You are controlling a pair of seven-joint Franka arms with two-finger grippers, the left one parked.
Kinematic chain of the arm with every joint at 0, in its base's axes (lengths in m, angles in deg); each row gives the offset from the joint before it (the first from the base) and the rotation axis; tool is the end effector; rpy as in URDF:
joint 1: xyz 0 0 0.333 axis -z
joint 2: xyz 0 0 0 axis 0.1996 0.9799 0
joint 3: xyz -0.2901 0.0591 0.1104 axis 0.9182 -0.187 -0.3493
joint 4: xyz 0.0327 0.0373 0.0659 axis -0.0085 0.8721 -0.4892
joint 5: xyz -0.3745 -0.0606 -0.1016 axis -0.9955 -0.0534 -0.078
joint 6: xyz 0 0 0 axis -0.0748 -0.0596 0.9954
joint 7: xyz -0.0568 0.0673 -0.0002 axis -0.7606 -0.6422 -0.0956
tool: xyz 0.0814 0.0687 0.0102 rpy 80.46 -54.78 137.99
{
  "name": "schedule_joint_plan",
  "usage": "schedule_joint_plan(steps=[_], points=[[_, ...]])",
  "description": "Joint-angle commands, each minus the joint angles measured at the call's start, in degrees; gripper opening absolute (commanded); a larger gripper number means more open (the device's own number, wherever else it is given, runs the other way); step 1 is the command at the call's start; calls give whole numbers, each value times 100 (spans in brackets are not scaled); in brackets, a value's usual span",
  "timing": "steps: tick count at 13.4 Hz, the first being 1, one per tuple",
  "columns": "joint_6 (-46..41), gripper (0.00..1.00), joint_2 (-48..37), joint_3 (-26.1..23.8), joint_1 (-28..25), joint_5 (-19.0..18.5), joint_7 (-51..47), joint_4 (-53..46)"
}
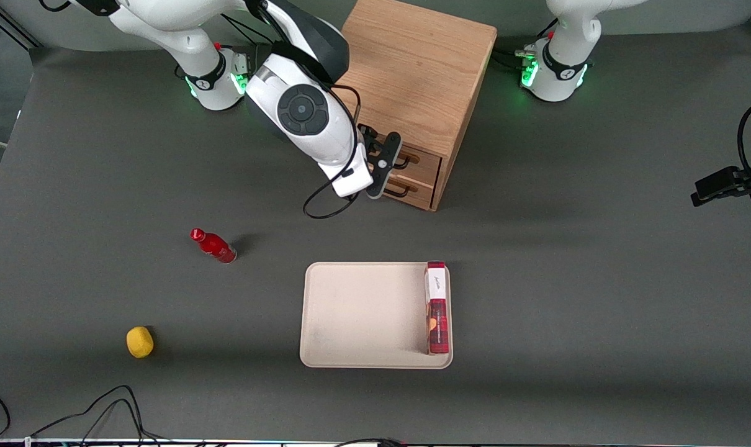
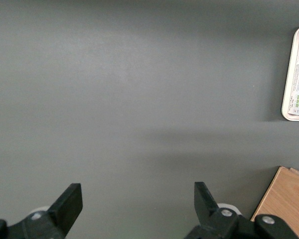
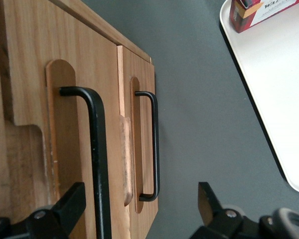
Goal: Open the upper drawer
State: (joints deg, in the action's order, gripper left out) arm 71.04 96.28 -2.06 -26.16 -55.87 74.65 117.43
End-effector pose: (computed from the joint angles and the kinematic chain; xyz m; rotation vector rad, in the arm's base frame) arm 0.4830 0.4609 0.4145 -2.4358 -1.5375 0.1762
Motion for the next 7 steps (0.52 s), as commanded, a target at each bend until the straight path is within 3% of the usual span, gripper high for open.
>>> schedule_joint_plan(steps=[1, 7], points=[[201, 100, 88, 22, -100, -86, 0, 33], [553, 100, 97, 31, -100, -95, -80, 279]])
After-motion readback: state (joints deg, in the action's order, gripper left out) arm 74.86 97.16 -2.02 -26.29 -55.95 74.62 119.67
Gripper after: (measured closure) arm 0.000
